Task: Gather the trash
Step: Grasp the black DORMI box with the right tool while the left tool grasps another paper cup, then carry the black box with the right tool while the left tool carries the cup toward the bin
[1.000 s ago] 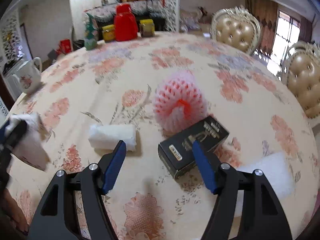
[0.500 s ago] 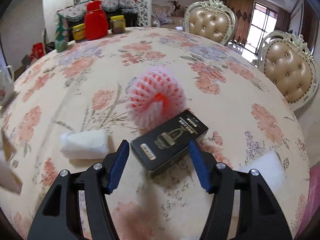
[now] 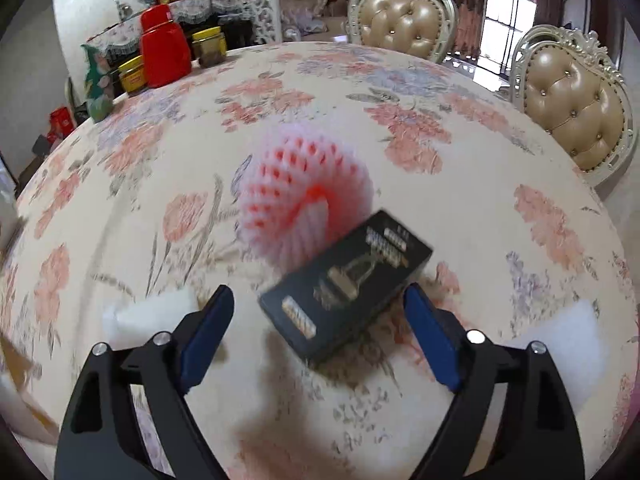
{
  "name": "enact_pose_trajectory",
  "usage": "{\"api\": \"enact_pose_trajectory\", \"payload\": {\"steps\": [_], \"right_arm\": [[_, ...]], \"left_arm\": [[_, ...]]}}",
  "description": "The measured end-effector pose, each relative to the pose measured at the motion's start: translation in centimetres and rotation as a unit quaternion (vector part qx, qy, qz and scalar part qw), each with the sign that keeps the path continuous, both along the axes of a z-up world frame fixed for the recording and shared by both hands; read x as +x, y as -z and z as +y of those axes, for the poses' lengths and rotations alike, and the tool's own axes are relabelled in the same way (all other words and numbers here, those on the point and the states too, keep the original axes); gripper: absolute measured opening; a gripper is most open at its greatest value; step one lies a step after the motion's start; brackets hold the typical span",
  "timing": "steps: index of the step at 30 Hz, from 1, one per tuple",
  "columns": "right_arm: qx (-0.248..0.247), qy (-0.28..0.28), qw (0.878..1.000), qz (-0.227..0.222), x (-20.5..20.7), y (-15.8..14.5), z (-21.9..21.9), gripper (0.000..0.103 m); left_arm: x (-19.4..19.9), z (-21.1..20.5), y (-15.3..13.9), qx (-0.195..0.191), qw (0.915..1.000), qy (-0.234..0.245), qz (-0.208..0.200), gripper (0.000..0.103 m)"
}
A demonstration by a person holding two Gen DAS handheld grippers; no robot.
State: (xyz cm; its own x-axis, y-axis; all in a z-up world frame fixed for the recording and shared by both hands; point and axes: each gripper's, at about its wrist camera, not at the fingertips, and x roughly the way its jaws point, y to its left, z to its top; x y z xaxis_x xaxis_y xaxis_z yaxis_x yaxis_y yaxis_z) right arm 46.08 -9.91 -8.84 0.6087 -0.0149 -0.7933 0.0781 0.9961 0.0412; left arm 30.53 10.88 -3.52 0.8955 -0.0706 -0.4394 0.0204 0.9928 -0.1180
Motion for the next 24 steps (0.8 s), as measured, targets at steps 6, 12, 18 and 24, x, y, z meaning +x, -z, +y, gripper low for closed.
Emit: {"api": "enact_pose_trajectory", "payload": {"steps": [6,12,18,24], "right_arm": [[0.000,0.013,1.000,0.006,0.6,1.1,-0.9,0.061],[-0.020,-0.034,0.999,-0.017,-3.4,0.5,-0.9,0.038],[-0.024,-0.082,0.995,-0.055,-8.4,-1.6,-1.1,0.038],[0.005,-0.096,0.991,-0.090,-13.0,-3.4,-2.3,0.038]], "left_arm": [[0.4,0.2,0.2,-0.010,0.9999,0.002,0.010,0.052],[0.3,-1.1,0.4,0.005,0.9997,0.020,0.011,0.052],[0.2,-2.0,0.5,0.018,0.9992,0.031,0.017,0.052],[0.3,-2.7,0.8,0.033,0.9982,0.045,0.024,0.052]]}}
